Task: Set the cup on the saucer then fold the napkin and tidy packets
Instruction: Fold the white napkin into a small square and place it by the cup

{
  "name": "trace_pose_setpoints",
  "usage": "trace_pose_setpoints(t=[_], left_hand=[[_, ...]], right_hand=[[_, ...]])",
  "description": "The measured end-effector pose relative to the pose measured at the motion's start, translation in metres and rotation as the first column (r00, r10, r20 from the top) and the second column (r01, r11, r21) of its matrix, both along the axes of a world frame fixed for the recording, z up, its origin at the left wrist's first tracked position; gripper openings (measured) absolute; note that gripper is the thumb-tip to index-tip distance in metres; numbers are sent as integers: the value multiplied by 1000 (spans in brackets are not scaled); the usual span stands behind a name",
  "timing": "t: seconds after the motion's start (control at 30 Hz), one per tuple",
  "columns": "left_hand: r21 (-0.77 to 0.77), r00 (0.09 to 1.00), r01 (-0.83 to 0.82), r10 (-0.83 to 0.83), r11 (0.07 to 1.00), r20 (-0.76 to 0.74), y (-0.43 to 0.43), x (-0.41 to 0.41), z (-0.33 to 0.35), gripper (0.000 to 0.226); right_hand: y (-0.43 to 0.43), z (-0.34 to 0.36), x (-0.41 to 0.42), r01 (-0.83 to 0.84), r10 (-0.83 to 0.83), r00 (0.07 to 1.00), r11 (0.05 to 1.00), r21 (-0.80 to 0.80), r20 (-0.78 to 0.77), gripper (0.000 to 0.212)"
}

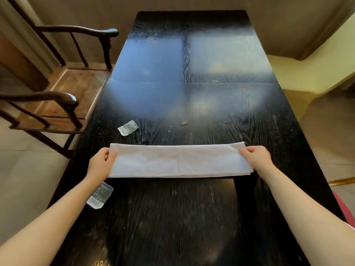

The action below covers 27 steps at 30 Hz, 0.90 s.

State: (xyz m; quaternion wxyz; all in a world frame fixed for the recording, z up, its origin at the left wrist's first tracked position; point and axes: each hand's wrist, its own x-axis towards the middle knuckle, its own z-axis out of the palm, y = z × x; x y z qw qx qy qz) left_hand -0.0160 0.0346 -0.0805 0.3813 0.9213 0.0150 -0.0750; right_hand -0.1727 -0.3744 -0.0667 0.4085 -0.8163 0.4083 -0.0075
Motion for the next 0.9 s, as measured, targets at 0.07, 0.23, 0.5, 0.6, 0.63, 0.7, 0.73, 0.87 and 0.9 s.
trace_pose_setpoints(t=[0.07, 0.23, 0.5, 0.6, 0.63, 0.7, 0.73, 0.87, 0.9], left_hand=[[53, 1000, -2, 1, 999, 16, -5, -6, -4, 26], [71, 999, -34, 33, 997, 17, -8, -13, -6, 30], [84, 1000, -14, 16, 996, -15, -6, -11, -11, 27], [199, 999, -28, 18, 980, 51, -11, -10, -5, 31], [274, 994, -30, 1, 961, 108, -16, -11, -3, 36], [367, 961, 79, -168, 927, 219, -41, -22, -1, 44], [381, 924, 185, -292, 906, 247, -59, -32, -3, 48], [467, 823, 452, -557, 760, 109, -116, -74, -21, 67], [498, 817, 463, -571, 733, 81, -121, -78, -29, 68]], right_hand=[[5, -2, -2, 4, -5, 1000, 1000, -25, -17, 34], [12, -2, -8, 54, -54, 998, 998, -22, 26, 26], [20, -6, -16, 105, -107, 992, 994, 41, 71, 31], [23, -7, -19, 176, -195, 977, 966, 187, 91, 36], [25, -6, -19, 203, -234, 967, 946, 254, 100, 38], [27, -6, -21, 242, -302, 946, 903, 355, 121, 38], [28, -7, -22, 257, -334, 933, 881, 398, 136, 38], [35, -2, -31, 205, -540, 806, 636, 744, 240, 37], [39, 1, -34, 150, -562, 785, 579, 801, 259, 36]])
